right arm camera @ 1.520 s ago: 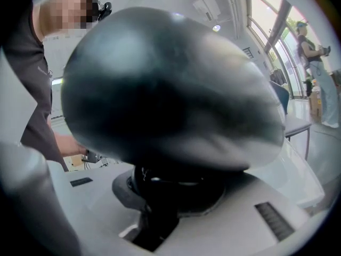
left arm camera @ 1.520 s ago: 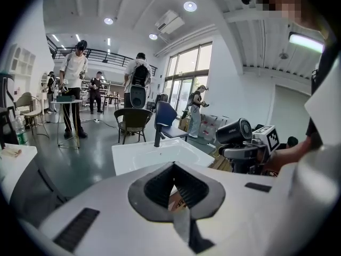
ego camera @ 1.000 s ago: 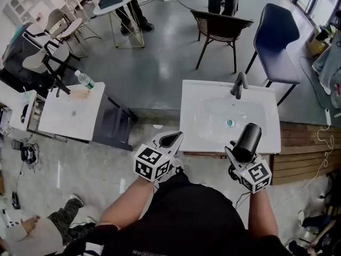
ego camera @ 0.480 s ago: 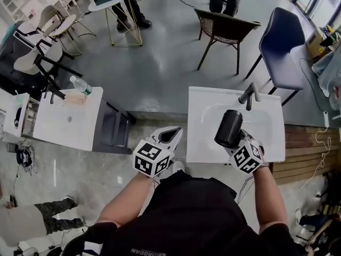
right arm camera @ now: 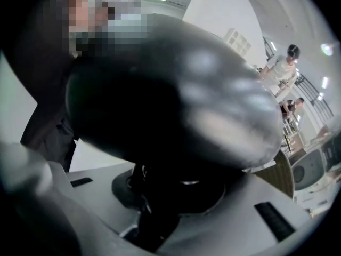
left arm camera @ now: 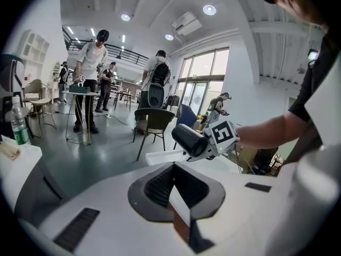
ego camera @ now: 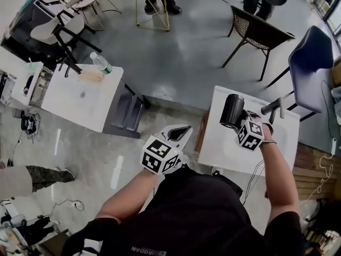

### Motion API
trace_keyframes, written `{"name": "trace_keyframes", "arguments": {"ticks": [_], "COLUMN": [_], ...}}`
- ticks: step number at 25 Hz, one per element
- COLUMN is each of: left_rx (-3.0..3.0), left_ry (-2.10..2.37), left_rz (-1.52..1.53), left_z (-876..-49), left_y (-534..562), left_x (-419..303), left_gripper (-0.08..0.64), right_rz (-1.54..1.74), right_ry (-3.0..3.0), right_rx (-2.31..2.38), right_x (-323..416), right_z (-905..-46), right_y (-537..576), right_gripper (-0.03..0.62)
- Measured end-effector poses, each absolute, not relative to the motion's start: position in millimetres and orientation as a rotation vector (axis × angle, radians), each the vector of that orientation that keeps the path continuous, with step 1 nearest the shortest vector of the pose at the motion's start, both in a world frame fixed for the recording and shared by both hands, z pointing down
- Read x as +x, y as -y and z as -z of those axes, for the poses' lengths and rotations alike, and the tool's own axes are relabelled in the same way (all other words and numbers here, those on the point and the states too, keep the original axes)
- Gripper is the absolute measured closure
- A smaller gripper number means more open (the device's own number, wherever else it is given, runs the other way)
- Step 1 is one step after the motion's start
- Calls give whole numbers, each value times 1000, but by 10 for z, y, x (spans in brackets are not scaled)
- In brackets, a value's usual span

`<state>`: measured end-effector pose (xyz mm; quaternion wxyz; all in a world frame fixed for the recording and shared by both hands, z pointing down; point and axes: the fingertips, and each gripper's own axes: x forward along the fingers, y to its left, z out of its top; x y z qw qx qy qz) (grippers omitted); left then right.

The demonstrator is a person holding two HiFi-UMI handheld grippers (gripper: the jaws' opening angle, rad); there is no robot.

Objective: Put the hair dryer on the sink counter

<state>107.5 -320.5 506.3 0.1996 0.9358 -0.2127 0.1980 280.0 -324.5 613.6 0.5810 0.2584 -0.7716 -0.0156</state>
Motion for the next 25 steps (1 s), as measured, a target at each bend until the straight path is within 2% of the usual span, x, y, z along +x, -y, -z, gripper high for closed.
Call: {"name": "trace_keyframes", "arguments": {"ticks": [13, 25], "left_rx": [2455, 2377], "left_ry": [927, 1039], "left_rz": [-498, -496], "left_z": [-5193, -5222], "left_y": [3215, 3263], "left_x": [770, 779], "left_gripper": [560, 560], "right_rz": [-5, 13], "right_ry": [1694, 1636], "right_rx": [365, 226], "right_x": [3028, 3210], "right_z": [-6991, -7296], "right_y": [3899, 4063], "right_gripper": [499, 488]}}
